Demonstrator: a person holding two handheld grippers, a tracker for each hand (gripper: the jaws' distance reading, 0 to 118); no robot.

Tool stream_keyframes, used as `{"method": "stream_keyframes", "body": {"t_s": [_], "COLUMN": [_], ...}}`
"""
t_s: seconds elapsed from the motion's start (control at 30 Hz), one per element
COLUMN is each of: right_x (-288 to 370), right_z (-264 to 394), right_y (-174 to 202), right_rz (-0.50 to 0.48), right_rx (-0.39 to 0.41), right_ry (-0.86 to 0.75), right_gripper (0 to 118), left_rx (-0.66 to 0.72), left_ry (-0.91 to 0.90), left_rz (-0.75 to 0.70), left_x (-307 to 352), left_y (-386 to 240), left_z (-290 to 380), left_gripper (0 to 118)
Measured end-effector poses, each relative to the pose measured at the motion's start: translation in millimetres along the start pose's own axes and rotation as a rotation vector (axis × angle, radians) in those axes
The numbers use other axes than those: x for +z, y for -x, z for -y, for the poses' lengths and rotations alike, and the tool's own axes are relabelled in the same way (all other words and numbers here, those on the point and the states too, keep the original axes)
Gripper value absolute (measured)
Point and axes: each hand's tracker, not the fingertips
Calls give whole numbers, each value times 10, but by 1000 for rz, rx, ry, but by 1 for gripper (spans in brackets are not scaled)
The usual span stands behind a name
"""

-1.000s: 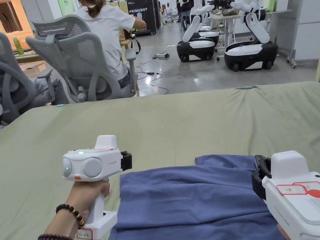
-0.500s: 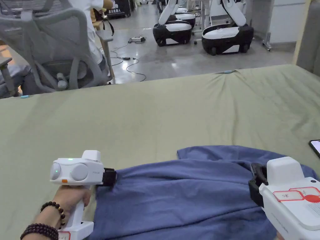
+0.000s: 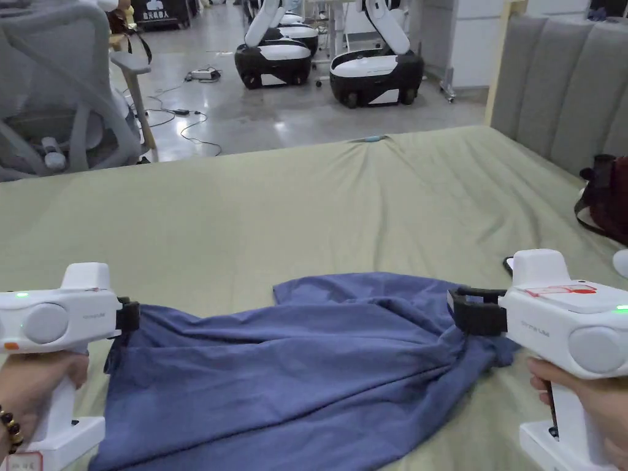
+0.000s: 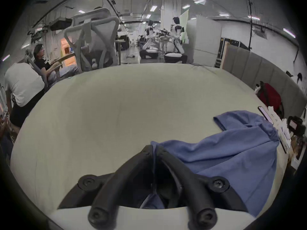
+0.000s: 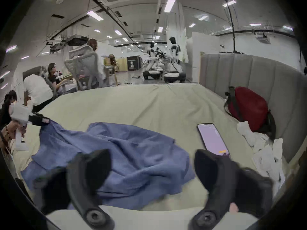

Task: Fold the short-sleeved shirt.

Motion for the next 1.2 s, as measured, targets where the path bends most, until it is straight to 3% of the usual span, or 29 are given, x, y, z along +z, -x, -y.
{"method": "stream_keyframes", "body": {"t_s": [0.1,0.17,0.33,0.43,0.53,0.57,0.6,0.67,0.7,0.73,0.77,0.83,0.87,1.0,1.2], "right_x": [-116,-189,-412,-580,-820,-885,-916,-904,-894,-879,-882,-887,-865,-720,-501], "right_z": [42,97,315,400,425,421,412,371,352,349,334,303,277,-96,-1329], "right_y": [-280,-403,-443,-408,-341,-300,-270,-208,-181,-149,-123,-40,-15,39,322], "right_rz": [26,42,92,58,-23,6,24,10,5,-41,-71,-45,-26,-58,-119], "right_rx": [-90,-125,-52,-44,-56,-46,-16,42,66,77,84,99,157,92,115], "right_ry": [86,145,299,361,376,381,372,361,359,347,352,357,350,192,-40], "right_gripper": [118,112,107,101,78,77,77,64,52,25,11,11,11,11,11], "left_rx": [32,48,45,41,56,63,64,60,53,49,49,76,108,138,169], "left_ry": [-18,-27,-13,-6,4,4,3,1,0,1,2,1,-3,-87,-287], "left_rz": [11,20,7,8,14,15,15,15,14,12,11,23,40,50,53], "left_x": [42,14,-53,-101,-135,-138,-139,-148,-153,-158,-163,-135,-114,122,717], "left_y": [-21,-28,-48,-42,-27,-26,-28,-26,-28,-30,-30,-33,-16,38,58], "left_z": [-38,-45,-26,-5,-3,-4,-4,3,5,4,2,-10,-38,-255,-1028], "left_gripper": [2,2,2,2,2,2,2,2,2,2,2,2,2,2,2]}}
